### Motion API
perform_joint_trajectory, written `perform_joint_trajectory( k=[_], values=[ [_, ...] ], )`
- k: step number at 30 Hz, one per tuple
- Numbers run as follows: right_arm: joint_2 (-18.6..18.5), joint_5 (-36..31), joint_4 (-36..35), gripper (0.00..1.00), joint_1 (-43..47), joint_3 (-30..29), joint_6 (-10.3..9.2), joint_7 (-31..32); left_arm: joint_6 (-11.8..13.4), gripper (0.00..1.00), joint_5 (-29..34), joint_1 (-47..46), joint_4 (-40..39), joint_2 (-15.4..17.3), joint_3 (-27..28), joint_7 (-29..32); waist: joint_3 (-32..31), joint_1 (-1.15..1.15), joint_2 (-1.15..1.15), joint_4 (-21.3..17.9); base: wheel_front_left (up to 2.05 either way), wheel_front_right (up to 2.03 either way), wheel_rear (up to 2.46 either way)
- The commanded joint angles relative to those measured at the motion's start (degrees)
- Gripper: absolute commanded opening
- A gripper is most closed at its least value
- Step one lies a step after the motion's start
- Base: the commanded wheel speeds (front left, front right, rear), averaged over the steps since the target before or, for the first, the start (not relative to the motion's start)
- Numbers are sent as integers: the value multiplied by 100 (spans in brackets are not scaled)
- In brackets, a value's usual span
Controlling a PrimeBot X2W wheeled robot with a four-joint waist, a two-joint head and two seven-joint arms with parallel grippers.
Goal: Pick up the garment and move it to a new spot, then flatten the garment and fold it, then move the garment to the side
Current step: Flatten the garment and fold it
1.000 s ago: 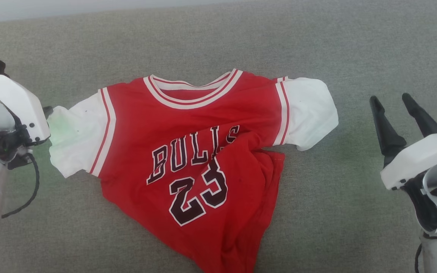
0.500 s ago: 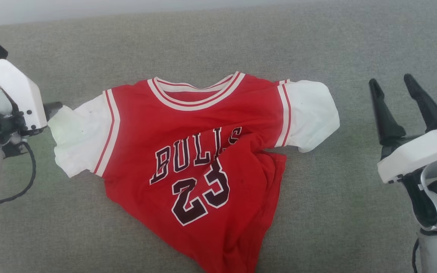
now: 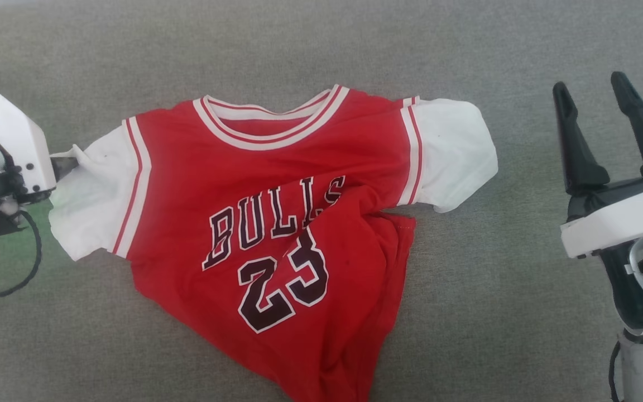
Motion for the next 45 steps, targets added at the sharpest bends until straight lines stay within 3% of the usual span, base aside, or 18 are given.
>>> perform_joint_trajectory(
  k=[1,5,6,16,21,30,31,32,45],
  values=[
    [20,-53,-38,100,-44,-19,2,21,26,100,-7,161,117,-126,-42,76,45,0,0,-11,0,0,0],
    [9,4,-40,100,-72,33,2,204,39,100,-76,236,363,-252,-78,266,126,0,0,0,0,0,0],
    [11,55,-12,100,-85,55,2,261,65,0,-149,253,448,-312,-43,379,138,0,0,7,0,0,0],
    [-288,456,848,100,-495,194,1,1339,-157,0,-57,-81,269,-470,-184,85,258,0,0,326,0,0,0],
    [-609,574,1624,100,-919,320,2,1953,-143,0,-44,-262,278,-645,-231,11,362,0,0,583,0,0,0],
    [-770,1154,3454,100,-1456,1023,2,3498,-220,0,-113,-356,399,-976,-298,-191,479,0,0,947,0,0,0],
    [-829,1172,3570,34,-1500,1143,2,3569,-228,0,-101,-354,418,-997,-317,-220,476,0,0,978,0,0,0],
    [-901,1177,3653,0,-1545,1274,2,3615,-227,0,-83,-358,431,-1009,-333,-254,469,0,0,1007,0,0,0],
    [-1458,1534,3539,0,-2492,1395,2,3108,-316,0,-26,-905,336,-903,-375,-707,-162,0,0,1106,0,0,0]
  ],
)
